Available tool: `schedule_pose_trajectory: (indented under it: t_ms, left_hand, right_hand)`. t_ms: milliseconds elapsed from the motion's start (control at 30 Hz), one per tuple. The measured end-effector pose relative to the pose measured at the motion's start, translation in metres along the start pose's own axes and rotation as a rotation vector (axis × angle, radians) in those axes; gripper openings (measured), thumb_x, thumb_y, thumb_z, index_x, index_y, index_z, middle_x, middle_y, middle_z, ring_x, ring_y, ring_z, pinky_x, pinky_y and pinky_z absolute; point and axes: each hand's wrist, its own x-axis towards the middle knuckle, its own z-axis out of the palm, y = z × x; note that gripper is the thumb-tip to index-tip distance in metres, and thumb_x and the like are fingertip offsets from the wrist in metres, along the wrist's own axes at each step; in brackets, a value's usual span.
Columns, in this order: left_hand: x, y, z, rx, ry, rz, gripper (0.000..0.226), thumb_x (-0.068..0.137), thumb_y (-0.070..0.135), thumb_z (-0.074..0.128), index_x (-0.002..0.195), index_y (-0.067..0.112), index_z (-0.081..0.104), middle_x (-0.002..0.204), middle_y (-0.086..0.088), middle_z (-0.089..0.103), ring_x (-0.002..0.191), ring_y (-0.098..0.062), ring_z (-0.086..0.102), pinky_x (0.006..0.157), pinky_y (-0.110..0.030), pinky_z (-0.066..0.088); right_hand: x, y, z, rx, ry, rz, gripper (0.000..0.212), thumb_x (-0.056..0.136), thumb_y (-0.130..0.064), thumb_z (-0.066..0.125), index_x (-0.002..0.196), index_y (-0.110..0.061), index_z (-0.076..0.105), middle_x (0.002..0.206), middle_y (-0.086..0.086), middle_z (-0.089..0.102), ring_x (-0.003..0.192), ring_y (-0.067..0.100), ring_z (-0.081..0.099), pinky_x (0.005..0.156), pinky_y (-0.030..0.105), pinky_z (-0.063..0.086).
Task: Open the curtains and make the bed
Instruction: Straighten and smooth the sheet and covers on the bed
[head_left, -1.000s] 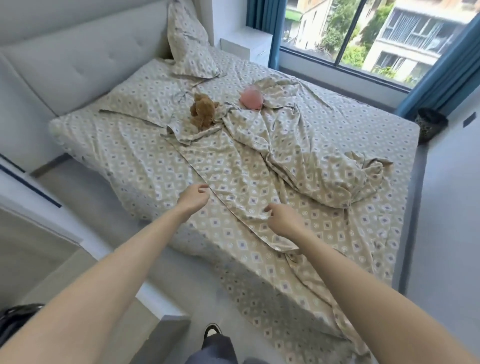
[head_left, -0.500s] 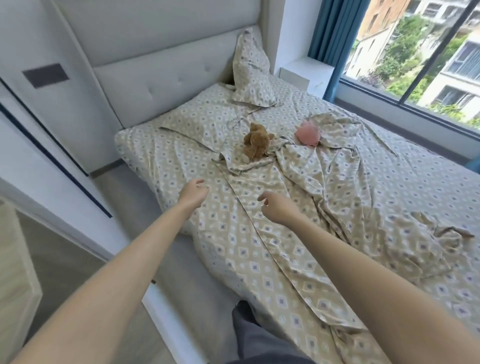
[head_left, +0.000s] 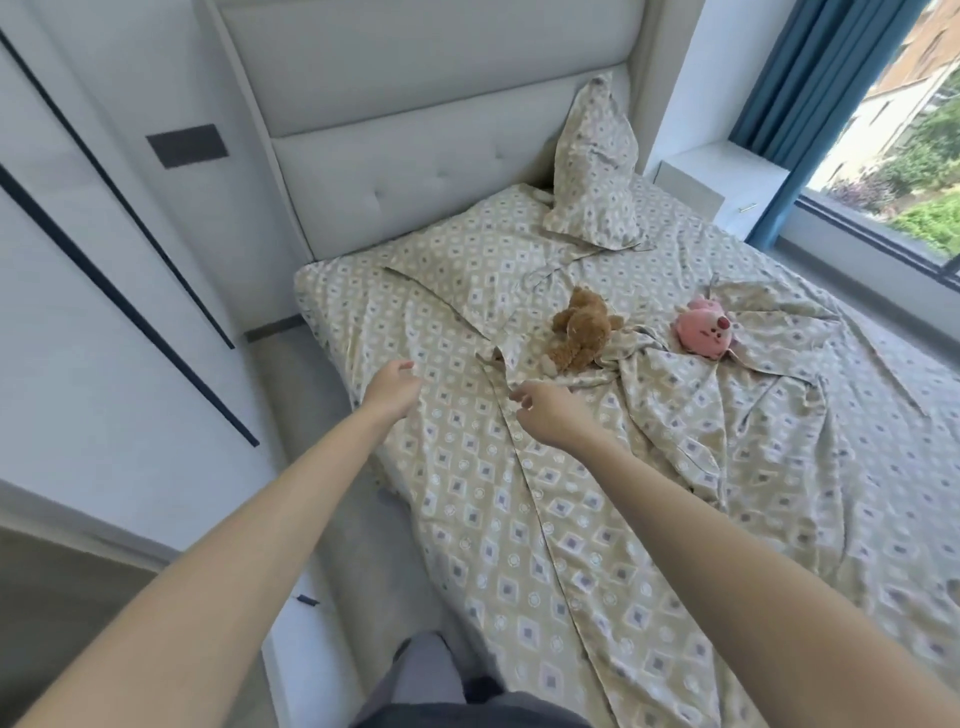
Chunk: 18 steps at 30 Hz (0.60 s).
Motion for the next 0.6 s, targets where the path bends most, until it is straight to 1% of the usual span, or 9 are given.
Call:
schedule_pose_trajectory:
  t_ms: [67,100,167,267,333,400,467,533,600]
  left_hand:
    - [0.025,0.004,0.000,-0.006,0.006,-0.015,0.049,0.095,0.009,0.037,0.143,0.016,0.036,0.122,-0.002,0.052,0.077,-0.011,0.051,0.066,-0.026,0.043]
    - [0.037,0.005,0.000,-0.007,0.006,-0.027,0.049,0.094,0.008,0.037,0.143,0.016,0.036,0.114,0.000,0.053,0.071,-0.009,0.048,0.062,-0.024,0.042]
    - [0.068,0.010,-0.002,-0.007,0.020,-0.061,0.050,0.094,0.007,0.036,0.143,0.015,0.036,0.108,-0.002,0.054,0.069,-0.009,0.047,0.061,-0.023,0.042]
    - [0.116,0.016,-0.009,0.005,0.032,-0.086,0.053,0.092,0.005,0.035,0.143,0.016,0.037,0.110,-0.004,0.055,0.071,-0.009,0.048,0.066,-0.025,0.044]
    - [0.151,0.023,-0.016,0.034,0.022,-0.083,0.053,0.092,0.005,0.035,0.144,0.016,0.035,0.128,-0.007,0.051,0.077,-0.010,0.051,0.069,-0.027,0.045]
    - [0.196,0.033,-0.026,0.065,-0.006,-0.087,0.052,0.093,0.004,0.035,0.144,0.015,0.034,0.138,-0.007,0.046,0.088,-0.012,0.055,0.077,-0.030,0.047]
    - [0.238,0.045,-0.037,0.092,-0.050,-0.082,0.052,0.094,0.004,0.036,0.144,0.016,0.034,0.141,-0.006,0.043,0.096,-0.014,0.056,0.078,-0.030,0.046]
    - [0.273,0.054,-0.048,0.110,-0.113,-0.069,0.050,0.095,0.006,0.038,0.144,0.016,0.034,0.140,-0.006,0.043,0.110,-0.019,0.053,0.083,-0.031,0.046]
    - [0.307,0.061,-0.061,0.139,-0.164,-0.060,0.048,0.096,0.010,0.038,0.143,0.017,0.034,0.136,-0.006,0.046,0.104,-0.019,0.053,0.083,-0.032,0.045]
  right_hand:
    - [0.026,-0.002,-0.003,0.009,-0.013,-0.010,0.040,0.092,-0.010,0.041,0.130,-0.020,0.052,0.114,0.005,0.064,0.092,0.023,0.065,0.074,0.038,0.055]
    - [0.037,-0.003,-0.003,0.019,-0.019,-0.009,0.040,0.092,-0.011,0.041,0.130,-0.020,0.052,0.113,0.006,0.065,0.091,0.023,0.065,0.071,0.036,0.054]
    - [0.067,-0.006,-0.005,0.047,-0.020,-0.007,0.039,0.093,-0.013,0.041,0.130,-0.020,0.052,0.113,0.005,0.064,0.087,0.023,0.066,0.074,0.038,0.057]
    - [0.110,-0.013,-0.005,0.069,-0.019,0.001,0.038,0.094,-0.016,0.041,0.130,-0.020,0.052,0.117,0.004,0.060,0.083,0.024,0.067,0.077,0.045,0.058]
    - [0.142,-0.019,-0.005,0.073,-0.009,0.007,0.037,0.095,-0.018,0.043,0.130,-0.020,0.053,0.121,0.004,0.060,0.086,0.022,0.065,0.078,0.042,0.057]
    - [0.180,-0.028,-0.006,0.086,0.005,0.031,0.036,0.094,-0.018,0.045,0.129,-0.019,0.055,0.125,0.003,0.059,0.080,0.019,0.063,0.071,0.036,0.056]
    - [0.216,-0.038,-0.010,0.108,0.006,0.081,0.037,0.092,-0.016,0.045,0.128,-0.018,0.055,0.122,0.002,0.060,0.075,0.020,0.062,0.064,0.034,0.053]
    - [0.247,-0.049,-0.014,0.119,0.009,0.121,0.036,0.093,-0.017,0.045,0.127,-0.018,0.055,0.118,0.001,0.061,0.079,0.022,0.065,0.068,0.035,0.053]
    - [0.279,-0.061,-0.018,0.139,0.020,0.170,0.037,0.092,-0.016,0.043,0.128,-0.018,0.055,0.119,0.002,0.061,0.081,0.022,0.065,0.074,0.038,0.056]
